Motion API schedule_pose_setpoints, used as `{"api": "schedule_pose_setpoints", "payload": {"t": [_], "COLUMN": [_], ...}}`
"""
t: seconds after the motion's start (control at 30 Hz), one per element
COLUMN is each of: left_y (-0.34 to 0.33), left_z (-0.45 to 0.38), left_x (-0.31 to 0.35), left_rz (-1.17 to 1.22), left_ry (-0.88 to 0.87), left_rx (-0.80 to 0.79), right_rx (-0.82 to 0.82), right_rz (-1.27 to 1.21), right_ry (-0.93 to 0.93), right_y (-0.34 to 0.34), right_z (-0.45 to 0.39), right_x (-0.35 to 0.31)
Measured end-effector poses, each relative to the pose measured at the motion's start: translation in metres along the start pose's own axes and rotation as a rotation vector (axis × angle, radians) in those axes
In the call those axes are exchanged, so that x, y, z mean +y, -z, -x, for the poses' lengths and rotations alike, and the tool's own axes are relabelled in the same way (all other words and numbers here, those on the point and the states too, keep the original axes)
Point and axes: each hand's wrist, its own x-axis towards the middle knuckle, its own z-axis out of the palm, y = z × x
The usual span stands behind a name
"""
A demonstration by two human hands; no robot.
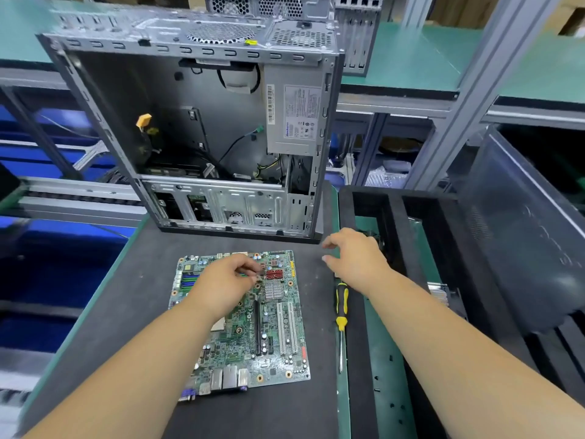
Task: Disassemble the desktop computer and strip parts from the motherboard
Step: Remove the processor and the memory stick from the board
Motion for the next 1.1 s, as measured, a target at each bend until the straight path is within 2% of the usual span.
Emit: {"api": "schedule_pose_setpoints", "payload": {"t": [0.2, 0.3, 0.53, 0.63, 0.77, 1.1], "left_y": [0.032, 0.036, 0.046, 0.051, 0.054, 0.058], "left_z": [0.005, 0.013, 0.024, 0.03, 0.036, 0.033], "left_x": [-0.018, -0.025, -0.043, -0.047, -0.049, -0.068], "left_rz": [0.032, -0.002, -0.21, -0.179, -0.259, -0.214], "left_ry": [0.041, 0.027, -0.026, -0.008, -0.025, -0.028], "left_rx": [0.072, 0.005, -0.033, -0.101, -0.212, -0.09], "right_rx": [-0.034, -0.06, -0.08, -0.073, -0.105, -0.192], "right_rz": [-0.065, -0.057, -0.061, -0.073, -0.091, 0.107], "right_ry": [0.195, 0.203, 0.216, 0.211, 0.187, 0.216], "right_y": [-0.017, -0.029, -0.048, -0.053, -0.06, -0.085], "right_z": [0.011, 0.012, 0.015, 0.017, 0.023, 0.036], "right_x": [-0.06, -0.081, -0.115, -0.127, -0.139, -0.152]}}
